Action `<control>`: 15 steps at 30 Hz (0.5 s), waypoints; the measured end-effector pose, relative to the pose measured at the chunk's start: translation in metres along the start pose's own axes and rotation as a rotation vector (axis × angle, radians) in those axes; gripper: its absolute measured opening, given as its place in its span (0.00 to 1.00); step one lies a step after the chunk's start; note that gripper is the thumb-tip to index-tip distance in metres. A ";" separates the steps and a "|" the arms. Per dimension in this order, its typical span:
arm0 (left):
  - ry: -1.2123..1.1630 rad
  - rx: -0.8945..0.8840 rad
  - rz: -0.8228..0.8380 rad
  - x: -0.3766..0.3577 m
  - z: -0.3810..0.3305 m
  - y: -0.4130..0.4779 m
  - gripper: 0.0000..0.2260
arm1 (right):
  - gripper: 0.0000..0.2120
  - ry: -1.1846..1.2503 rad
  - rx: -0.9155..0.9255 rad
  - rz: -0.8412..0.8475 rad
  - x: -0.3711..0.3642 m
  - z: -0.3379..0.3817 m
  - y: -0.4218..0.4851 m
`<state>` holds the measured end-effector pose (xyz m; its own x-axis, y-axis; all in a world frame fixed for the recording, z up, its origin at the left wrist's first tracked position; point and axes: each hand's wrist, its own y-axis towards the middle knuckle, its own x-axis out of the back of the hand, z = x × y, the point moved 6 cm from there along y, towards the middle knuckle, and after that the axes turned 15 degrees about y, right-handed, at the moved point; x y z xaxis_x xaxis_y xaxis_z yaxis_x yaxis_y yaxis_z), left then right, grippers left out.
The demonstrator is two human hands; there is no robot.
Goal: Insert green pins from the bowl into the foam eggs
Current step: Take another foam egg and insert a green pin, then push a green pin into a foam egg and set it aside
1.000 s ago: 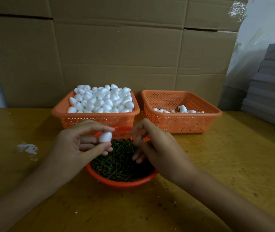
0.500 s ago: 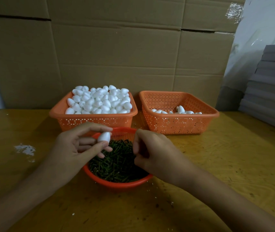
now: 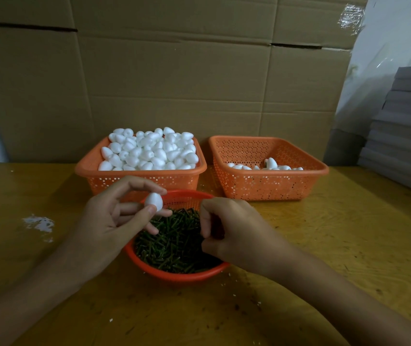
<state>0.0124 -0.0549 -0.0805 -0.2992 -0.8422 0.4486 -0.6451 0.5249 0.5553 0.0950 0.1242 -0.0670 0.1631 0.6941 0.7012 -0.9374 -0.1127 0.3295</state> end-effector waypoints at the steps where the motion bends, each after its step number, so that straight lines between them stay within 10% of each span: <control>1: -0.007 -0.001 0.002 0.000 0.000 0.000 0.08 | 0.17 0.000 0.000 0.001 0.000 0.000 0.000; 15: -0.047 -0.027 0.041 -0.002 -0.004 -0.002 0.07 | 0.14 -0.008 -0.010 0.077 0.001 -0.001 0.000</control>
<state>0.0166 -0.0534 -0.0798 -0.3586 -0.8242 0.4382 -0.6126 0.5620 0.5558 0.0950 0.1252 -0.0672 0.0928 0.6782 0.7290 -0.9503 -0.1582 0.2682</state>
